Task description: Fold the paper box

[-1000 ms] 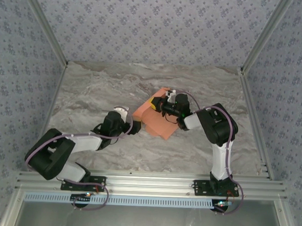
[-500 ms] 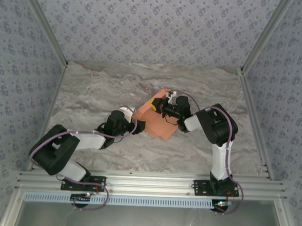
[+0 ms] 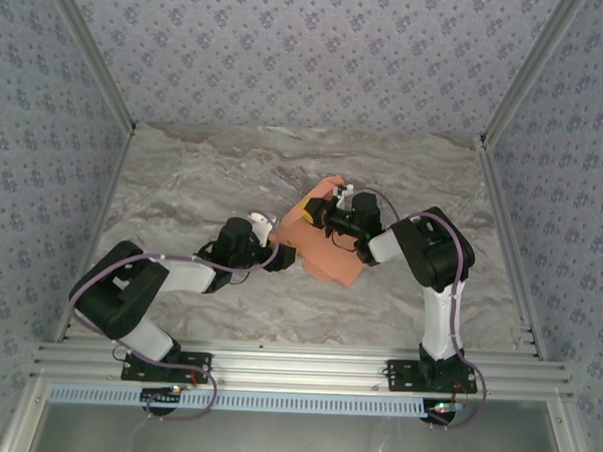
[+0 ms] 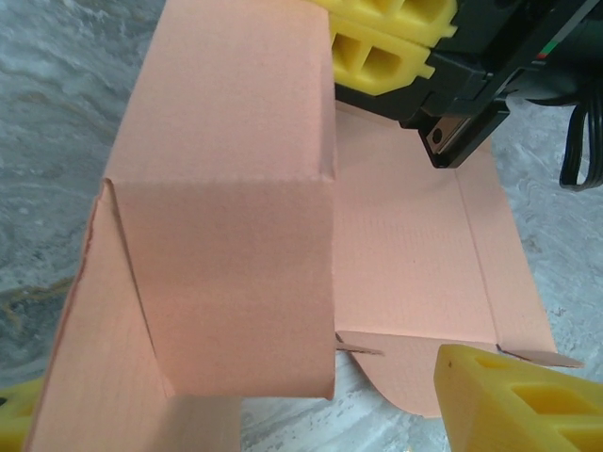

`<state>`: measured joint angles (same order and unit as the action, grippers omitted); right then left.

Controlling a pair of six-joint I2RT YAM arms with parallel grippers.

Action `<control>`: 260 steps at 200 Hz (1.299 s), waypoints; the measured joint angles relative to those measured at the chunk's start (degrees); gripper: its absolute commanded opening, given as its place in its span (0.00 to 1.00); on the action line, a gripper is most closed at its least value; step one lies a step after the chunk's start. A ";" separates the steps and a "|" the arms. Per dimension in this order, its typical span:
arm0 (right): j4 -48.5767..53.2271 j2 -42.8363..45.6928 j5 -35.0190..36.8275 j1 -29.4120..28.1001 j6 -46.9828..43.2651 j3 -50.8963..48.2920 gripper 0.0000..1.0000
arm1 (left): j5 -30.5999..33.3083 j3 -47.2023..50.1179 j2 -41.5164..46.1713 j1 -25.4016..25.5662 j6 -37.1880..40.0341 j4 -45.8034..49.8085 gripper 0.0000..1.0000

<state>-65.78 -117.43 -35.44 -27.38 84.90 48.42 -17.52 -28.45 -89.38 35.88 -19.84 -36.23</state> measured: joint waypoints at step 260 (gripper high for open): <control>-3.63 -6.01 -3.39 0.24 4.28 7.76 0.03 | 15.21 1.16 11.61 -13.75 -5.14 19.34 0.99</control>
<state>-69.41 -123.44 -38.83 -27.14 89.19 56.18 -2.31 -27.29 -77.78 22.13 -24.97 -16.88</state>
